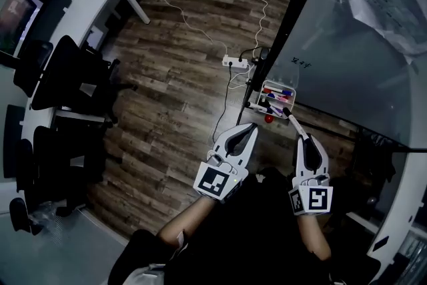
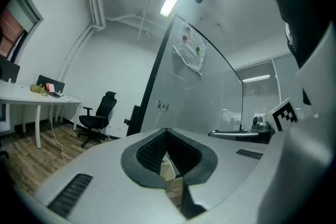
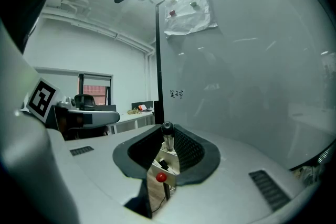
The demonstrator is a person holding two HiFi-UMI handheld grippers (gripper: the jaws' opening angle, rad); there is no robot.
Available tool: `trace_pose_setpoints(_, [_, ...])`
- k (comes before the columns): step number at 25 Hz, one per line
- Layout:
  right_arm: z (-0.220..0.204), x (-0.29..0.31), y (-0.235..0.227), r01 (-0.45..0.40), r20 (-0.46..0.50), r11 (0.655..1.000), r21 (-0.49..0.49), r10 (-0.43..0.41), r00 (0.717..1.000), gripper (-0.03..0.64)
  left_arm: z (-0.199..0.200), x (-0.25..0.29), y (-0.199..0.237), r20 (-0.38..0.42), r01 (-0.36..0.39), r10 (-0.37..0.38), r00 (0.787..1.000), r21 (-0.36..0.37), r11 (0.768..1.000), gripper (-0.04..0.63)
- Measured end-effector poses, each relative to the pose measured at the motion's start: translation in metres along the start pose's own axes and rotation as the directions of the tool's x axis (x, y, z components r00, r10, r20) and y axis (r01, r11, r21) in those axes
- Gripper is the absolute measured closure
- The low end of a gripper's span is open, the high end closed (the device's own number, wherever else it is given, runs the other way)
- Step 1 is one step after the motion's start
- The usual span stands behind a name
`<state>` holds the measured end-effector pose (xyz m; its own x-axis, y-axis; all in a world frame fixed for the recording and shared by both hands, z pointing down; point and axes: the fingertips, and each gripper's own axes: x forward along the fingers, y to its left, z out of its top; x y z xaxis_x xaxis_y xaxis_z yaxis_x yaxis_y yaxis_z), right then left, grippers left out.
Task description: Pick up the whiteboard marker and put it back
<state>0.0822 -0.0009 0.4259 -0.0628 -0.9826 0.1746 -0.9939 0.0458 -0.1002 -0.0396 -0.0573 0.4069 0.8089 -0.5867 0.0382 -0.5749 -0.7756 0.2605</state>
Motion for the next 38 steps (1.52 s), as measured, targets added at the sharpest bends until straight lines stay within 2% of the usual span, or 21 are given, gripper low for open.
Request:
trace_pose_setpoints(10, [-0.006,0.003,-0.001,0.054,-0.02,0.998,0.016,-0.054,0.998,0.535,-0.002,0.002,0.002,-0.024,0.048,-0.049,0.999,-0.02,0.999,0.588])
trace_pose_setpoints(15, [-0.014,0.013,-0.009,0.048,-0.034,0.999,0.019,-0.047,0.998,0.535,-0.001,0.012,0.006,-0.014,0.038,-0.038,0.999,-0.029,0.999,0.588])
trace_pose_setpoints(38, [-0.053,0.041,-0.022,0.029,-0.112,0.997,0.067,-0.021,0.994,0.534,-0.016,0.036,0.01,-0.065,0.034,-0.036,0.997,-0.039,0.999,0.588])
